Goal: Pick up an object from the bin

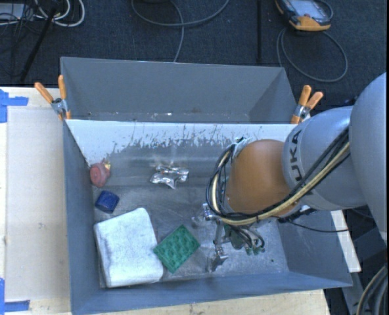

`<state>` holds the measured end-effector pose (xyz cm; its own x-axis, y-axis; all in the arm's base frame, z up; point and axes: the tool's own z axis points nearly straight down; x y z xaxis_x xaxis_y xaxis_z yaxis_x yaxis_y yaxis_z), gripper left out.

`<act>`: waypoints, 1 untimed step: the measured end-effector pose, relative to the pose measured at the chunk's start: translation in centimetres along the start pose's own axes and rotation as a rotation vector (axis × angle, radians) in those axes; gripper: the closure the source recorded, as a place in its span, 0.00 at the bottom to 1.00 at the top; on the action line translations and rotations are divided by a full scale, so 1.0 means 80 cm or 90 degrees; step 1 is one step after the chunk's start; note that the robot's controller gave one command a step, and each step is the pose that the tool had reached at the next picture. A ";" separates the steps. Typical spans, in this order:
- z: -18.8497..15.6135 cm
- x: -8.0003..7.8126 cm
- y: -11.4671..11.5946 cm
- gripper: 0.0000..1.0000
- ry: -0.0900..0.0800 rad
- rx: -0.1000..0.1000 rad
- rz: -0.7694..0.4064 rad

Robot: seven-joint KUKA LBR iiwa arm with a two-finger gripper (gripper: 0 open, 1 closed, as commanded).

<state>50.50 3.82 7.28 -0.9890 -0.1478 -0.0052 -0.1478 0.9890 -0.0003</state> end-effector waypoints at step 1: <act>0.000 -0.005 0.086 0.00 -0.002 0.001 -0.104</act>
Offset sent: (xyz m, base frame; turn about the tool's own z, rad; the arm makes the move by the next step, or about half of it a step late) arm -0.0093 0.0693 -0.0028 -0.1617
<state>49.87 10.72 7.29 -0.9520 -0.3061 -0.0083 -0.3061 0.9520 -0.0029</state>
